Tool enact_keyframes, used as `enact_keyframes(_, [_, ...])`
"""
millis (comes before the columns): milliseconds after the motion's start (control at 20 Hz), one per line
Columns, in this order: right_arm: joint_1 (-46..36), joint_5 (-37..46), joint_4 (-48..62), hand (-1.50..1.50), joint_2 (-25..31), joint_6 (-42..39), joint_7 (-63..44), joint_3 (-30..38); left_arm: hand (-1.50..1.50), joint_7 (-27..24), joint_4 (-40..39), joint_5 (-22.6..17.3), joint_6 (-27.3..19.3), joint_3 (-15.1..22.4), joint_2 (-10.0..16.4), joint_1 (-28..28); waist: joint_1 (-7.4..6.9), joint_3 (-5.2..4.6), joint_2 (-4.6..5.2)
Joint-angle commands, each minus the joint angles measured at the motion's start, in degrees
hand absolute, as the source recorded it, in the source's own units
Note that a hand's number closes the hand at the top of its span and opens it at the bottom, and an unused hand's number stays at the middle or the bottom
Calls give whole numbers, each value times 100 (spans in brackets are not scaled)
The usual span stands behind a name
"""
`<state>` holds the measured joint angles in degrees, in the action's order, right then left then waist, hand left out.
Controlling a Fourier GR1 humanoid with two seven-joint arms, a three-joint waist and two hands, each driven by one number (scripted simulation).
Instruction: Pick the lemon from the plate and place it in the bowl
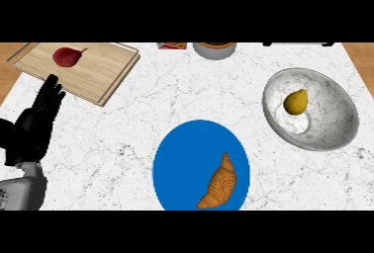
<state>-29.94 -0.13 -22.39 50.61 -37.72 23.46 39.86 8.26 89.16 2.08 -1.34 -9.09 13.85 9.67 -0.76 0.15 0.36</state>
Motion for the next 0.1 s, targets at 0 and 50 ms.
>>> enact_keyframes(0, [434,-98,227,-150,181,-542,707,56,0,397,284,33,-69,89,-66,74,21,0,-13])
enact_keyframes(50, [280,-100,305,-150,218,-654,621,-7,0,173,150,49,-32,11,-5,30,3,-1,-7])
